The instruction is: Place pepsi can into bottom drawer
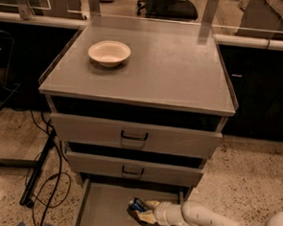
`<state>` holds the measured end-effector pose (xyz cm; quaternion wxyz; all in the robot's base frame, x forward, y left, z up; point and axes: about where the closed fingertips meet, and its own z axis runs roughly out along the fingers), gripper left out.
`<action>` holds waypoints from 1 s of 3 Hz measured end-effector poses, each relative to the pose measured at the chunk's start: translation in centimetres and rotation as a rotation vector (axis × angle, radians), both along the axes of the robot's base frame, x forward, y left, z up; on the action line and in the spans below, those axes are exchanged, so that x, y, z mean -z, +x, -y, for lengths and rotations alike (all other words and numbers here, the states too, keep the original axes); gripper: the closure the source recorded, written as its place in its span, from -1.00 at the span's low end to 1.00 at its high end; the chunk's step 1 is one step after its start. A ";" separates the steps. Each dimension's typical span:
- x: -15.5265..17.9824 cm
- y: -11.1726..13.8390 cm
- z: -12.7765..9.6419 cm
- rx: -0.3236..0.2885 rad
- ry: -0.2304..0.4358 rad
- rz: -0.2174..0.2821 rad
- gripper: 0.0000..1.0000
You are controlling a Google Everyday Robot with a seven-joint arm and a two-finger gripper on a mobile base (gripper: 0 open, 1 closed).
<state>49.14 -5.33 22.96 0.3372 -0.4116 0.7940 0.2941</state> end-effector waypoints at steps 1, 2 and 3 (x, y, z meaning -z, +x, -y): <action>2.3 0.9 -0.2 -0.003 0.005 -0.022 1.00; 4.9 1.9 -0.2 0.003 0.004 -0.043 1.00; 7.7 2.2 -0.2 0.011 0.001 -0.068 1.00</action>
Offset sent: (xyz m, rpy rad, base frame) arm 0.0324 -0.0028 -0.0806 -0.0007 0.0648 -0.0166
